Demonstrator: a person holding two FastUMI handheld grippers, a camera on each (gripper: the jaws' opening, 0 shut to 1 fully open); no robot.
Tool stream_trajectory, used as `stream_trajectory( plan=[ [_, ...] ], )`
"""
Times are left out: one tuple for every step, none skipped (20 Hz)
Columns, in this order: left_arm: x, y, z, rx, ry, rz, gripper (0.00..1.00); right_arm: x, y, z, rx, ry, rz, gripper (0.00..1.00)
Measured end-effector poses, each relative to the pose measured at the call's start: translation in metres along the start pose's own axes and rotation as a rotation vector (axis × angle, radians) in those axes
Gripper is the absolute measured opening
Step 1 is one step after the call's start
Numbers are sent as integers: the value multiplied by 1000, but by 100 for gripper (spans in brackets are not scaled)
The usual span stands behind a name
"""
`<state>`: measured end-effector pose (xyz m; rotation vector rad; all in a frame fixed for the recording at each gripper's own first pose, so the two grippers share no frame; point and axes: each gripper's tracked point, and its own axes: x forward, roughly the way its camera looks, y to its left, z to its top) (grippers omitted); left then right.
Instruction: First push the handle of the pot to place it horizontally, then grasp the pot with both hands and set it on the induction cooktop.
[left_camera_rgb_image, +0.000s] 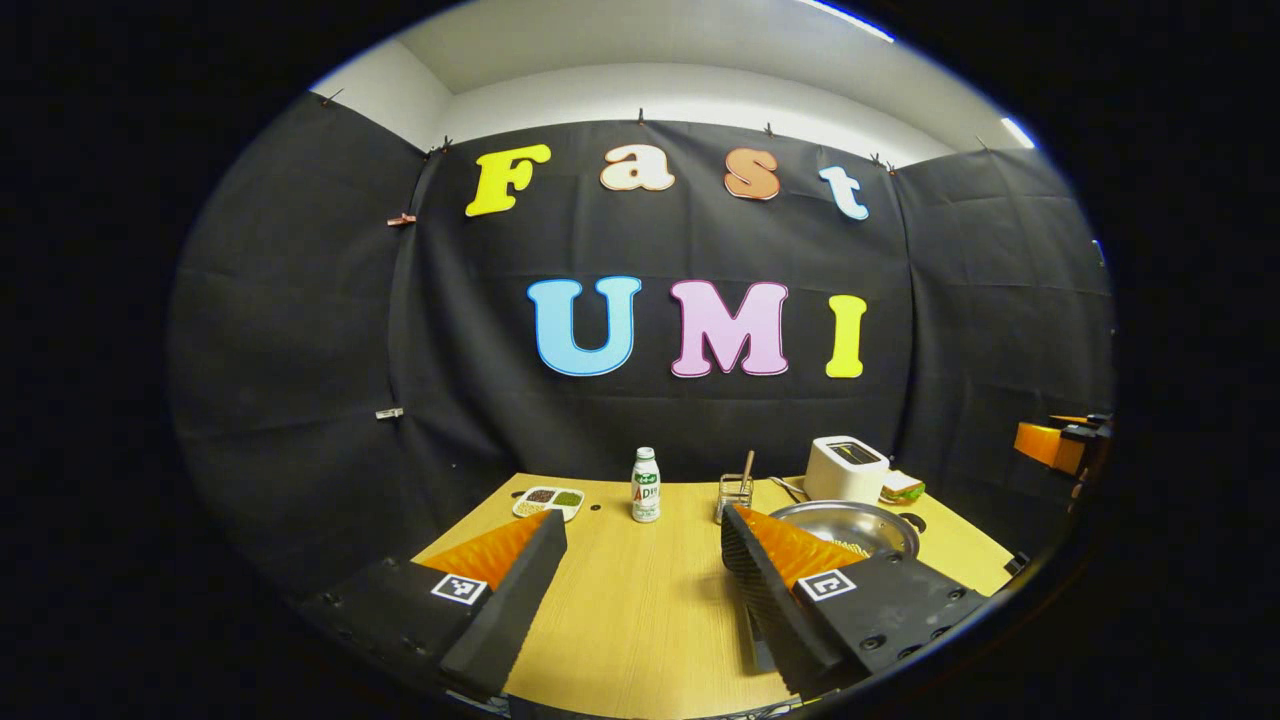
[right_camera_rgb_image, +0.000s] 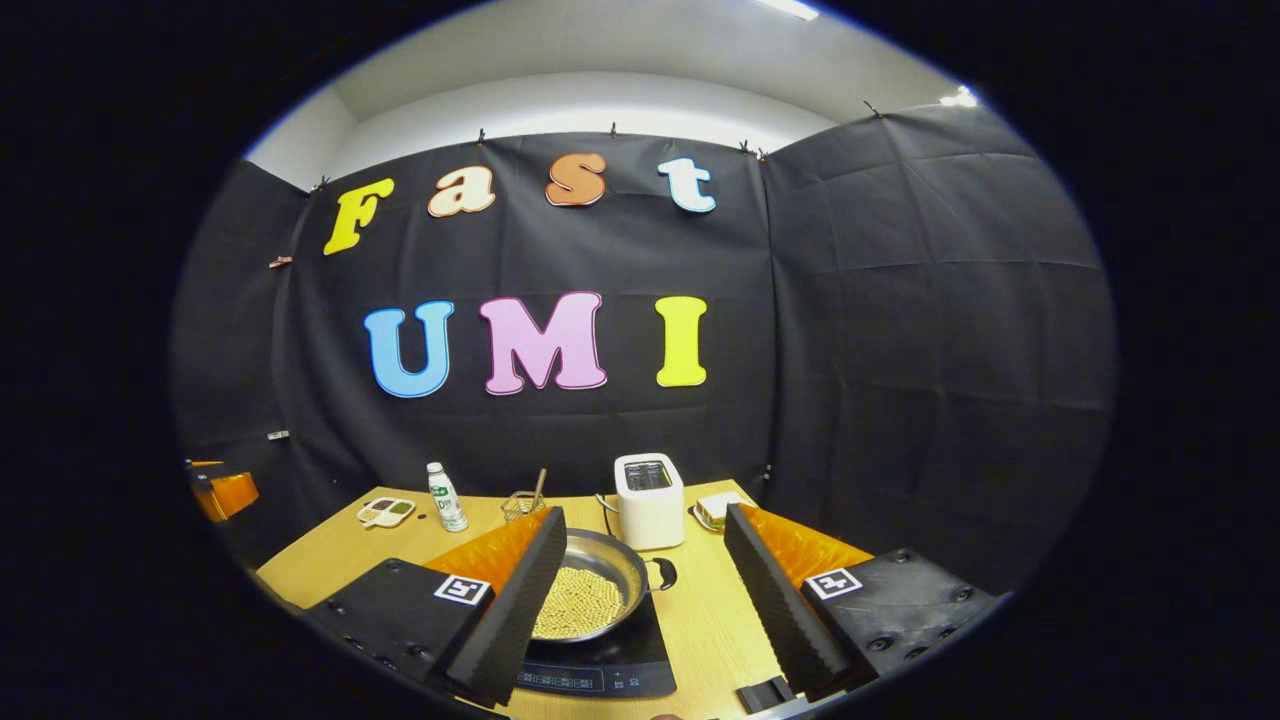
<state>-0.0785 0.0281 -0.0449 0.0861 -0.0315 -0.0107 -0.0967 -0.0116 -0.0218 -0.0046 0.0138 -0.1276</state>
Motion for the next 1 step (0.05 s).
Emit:
stream_trajectory(
  plan=[
    [6,-2,-5,-3,10,-5,97,0,3,-2,-6,11,6,98]
  ],
)
